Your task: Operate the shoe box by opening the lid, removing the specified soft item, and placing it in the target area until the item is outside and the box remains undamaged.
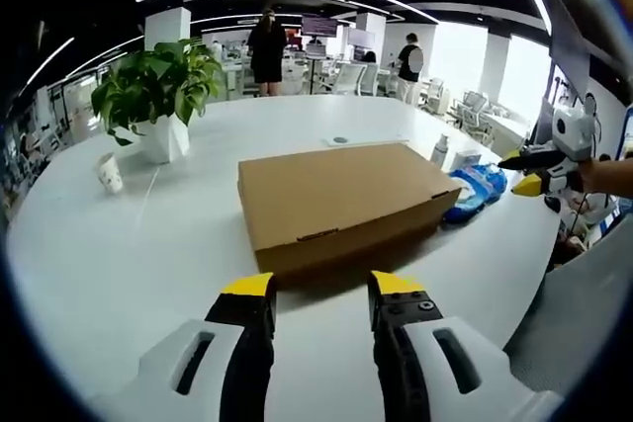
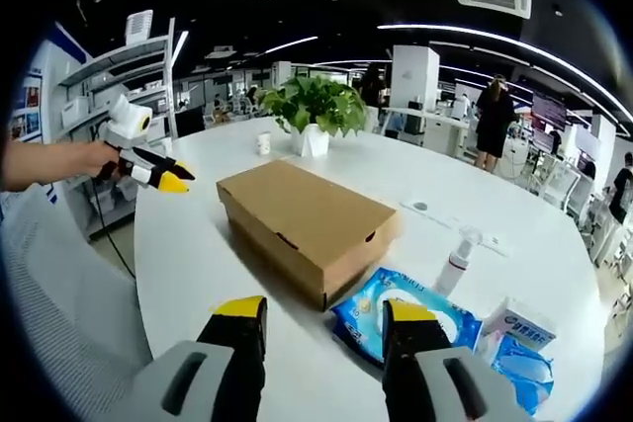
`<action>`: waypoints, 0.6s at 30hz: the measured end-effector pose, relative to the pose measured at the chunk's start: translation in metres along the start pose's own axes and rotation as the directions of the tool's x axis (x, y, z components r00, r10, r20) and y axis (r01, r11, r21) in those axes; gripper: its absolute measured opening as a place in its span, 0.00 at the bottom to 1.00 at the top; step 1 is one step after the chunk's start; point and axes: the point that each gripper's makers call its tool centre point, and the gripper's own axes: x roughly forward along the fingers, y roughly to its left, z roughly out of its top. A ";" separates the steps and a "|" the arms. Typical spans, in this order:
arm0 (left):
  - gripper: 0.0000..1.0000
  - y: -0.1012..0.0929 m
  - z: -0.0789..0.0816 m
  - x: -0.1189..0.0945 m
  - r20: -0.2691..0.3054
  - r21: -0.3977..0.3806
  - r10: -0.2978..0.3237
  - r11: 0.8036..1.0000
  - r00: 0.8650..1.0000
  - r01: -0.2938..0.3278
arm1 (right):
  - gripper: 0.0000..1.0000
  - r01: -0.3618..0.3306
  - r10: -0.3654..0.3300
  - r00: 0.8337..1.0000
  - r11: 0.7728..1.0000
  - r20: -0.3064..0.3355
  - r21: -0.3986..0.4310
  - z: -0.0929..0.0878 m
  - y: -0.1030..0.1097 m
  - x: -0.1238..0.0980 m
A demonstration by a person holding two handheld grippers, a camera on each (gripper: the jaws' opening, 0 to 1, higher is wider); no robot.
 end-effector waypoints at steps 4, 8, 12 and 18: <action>0.41 -0.008 -0.001 -0.008 0.013 0.003 -0.004 1.000 1.000 0.004 | 0.50 0.037 -0.037 0.999 0.999 0.008 0.031 -0.001 -0.007 -0.012; 0.45 -0.018 0.000 -0.017 0.033 0.001 -0.012 1.000 0.999 0.012 | 0.55 0.075 -0.075 0.997 0.996 0.009 0.043 -0.007 -0.014 -0.025; 0.51 -0.024 0.003 -0.025 0.050 0.016 -0.007 1.000 0.999 0.007 | 0.61 0.098 -0.099 0.995 0.992 0.008 0.083 -0.012 -0.018 -0.036; 0.60 -0.040 0.003 -0.040 0.084 0.009 -0.014 1.000 0.996 0.014 | 0.67 0.118 -0.119 0.993 0.989 0.009 0.087 -0.021 -0.016 -0.055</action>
